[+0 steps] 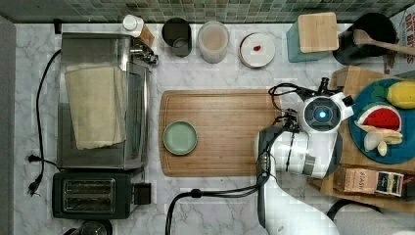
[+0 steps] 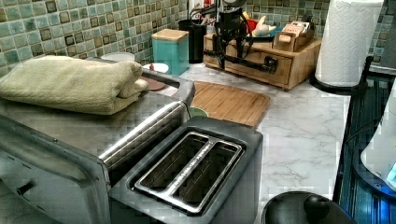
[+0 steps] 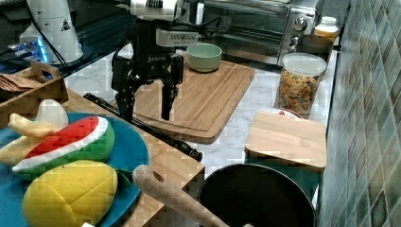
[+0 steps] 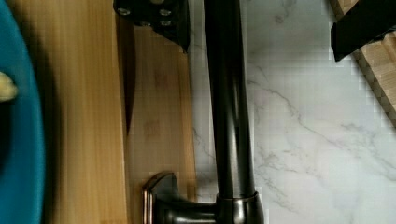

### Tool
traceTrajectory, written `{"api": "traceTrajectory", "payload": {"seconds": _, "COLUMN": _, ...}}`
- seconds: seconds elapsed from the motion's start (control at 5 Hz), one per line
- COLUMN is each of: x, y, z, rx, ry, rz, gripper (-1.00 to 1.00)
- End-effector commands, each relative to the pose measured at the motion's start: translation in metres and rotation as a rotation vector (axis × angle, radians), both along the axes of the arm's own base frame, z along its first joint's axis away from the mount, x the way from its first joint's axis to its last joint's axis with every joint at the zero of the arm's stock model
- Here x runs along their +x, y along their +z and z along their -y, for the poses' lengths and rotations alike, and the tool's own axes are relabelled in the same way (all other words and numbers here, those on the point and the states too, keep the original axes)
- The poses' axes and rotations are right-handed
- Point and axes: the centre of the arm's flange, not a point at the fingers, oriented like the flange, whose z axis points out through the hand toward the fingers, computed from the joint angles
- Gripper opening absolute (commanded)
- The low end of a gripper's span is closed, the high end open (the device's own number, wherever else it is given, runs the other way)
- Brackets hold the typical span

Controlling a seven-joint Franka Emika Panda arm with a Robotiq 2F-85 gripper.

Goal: Open the drawer.

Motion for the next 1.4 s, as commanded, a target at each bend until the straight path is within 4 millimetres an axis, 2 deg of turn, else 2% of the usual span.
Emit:
{"api": "traceTrajectory", "payload": {"seconds": 0.2, "x": 0.016, "y": -0.007, "z": 0.014, "rx": 0.001, "ry": -0.050, "rz": 0.029, "gripper": 1.00}}
{"api": "traceTrajectory", "payload": {"seconds": 0.4, "x": 0.023, "y": -0.018, "z": 0.017, "rx": 0.003, "ry": -0.023, "rz": 0.034, "gripper": 1.00}}
{"api": "traceTrajectory", "payload": {"seconds": 0.6, "x": 0.026, "y": -0.017, "z": 0.012, "rx": 0.013, "ry": -0.012, "rz": 0.031, "gripper": 1.00}}
{"api": "traceTrajectory", "payload": {"seconds": 0.8, "x": 0.035, "y": -0.005, "z": -0.012, "rx": 0.034, "ry": -0.013, "rz": 0.052, "gripper": 1.00}}
{"api": "traceTrajectory", "payload": {"seconds": 1.0, "x": 0.042, "y": 0.003, "z": -0.048, "rx": 0.047, "ry": 0.016, "rz": 0.085, "gripper": 1.00}}
{"api": "traceTrajectory", "payload": {"seconds": 1.2, "x": 0.045, "y": 0.000, "z": -0.088, "rx": 0.033, "ry": -0.003, "rz": 0.124, "gripper": 1.00}}
{"api": "traceTrajectory", "payload": {"seconds": 1.4, "x": 0.055, "y": 0.004, "z": -0.134, "rx": 0.044, "ry": 0.058, "rz": 0.120, "gripper": 1.00}}
